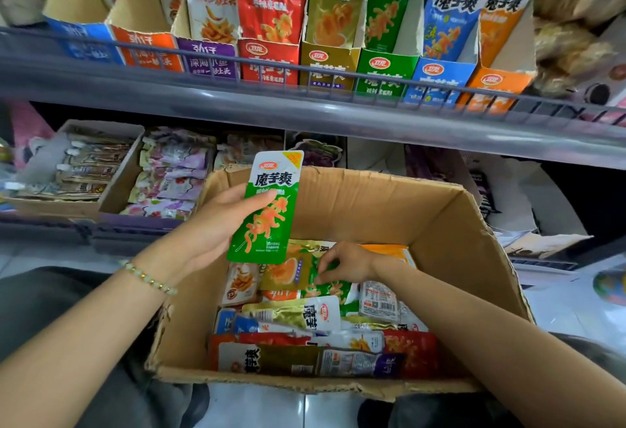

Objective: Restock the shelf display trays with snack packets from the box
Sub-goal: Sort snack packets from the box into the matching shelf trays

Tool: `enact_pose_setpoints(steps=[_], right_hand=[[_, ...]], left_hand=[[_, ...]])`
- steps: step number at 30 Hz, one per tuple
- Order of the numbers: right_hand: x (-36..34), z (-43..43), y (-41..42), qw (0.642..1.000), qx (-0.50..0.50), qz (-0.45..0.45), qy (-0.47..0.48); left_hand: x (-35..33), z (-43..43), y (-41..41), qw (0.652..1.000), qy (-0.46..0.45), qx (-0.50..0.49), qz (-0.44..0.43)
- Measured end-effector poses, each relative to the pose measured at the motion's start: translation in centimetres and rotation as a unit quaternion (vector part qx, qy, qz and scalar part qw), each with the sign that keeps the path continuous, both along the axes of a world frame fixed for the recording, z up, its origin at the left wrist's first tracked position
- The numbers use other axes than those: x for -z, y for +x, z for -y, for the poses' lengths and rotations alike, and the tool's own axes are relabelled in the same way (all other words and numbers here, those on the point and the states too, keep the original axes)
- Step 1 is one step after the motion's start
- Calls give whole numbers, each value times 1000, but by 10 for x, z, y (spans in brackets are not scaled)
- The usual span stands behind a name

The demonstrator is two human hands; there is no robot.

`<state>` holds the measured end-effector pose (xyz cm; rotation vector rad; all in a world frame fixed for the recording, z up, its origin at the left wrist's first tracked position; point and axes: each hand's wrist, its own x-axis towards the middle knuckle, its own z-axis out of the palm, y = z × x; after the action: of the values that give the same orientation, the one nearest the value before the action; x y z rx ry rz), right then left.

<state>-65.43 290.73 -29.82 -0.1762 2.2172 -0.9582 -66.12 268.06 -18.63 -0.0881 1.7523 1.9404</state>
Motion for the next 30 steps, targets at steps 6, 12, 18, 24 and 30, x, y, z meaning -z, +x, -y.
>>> enact_pose_setpoints(steps=[6, 12, 18, 24, 30], right_hand=[[-73, -38, 15, 983, 83, -124, -107], [-136, -63, 25, 878, 296, -201, -320], [-120, -32, 31, 791, 447, -126, -398], [-118, -38, 31, 882, 321, -282, -198], [-114, -28, 40, 966, 26, -255, 20]], left_hand=[[0, -2, 0, 995, -34, -27, -93], [-4, -9, 4, 994, 22, -69, -86], [1, -28, 18, 997, -1, 31, -74], [3, -18, 6, 984, -83, 21, -156], [3, -20, 14, 945, -157, 185, -219]])
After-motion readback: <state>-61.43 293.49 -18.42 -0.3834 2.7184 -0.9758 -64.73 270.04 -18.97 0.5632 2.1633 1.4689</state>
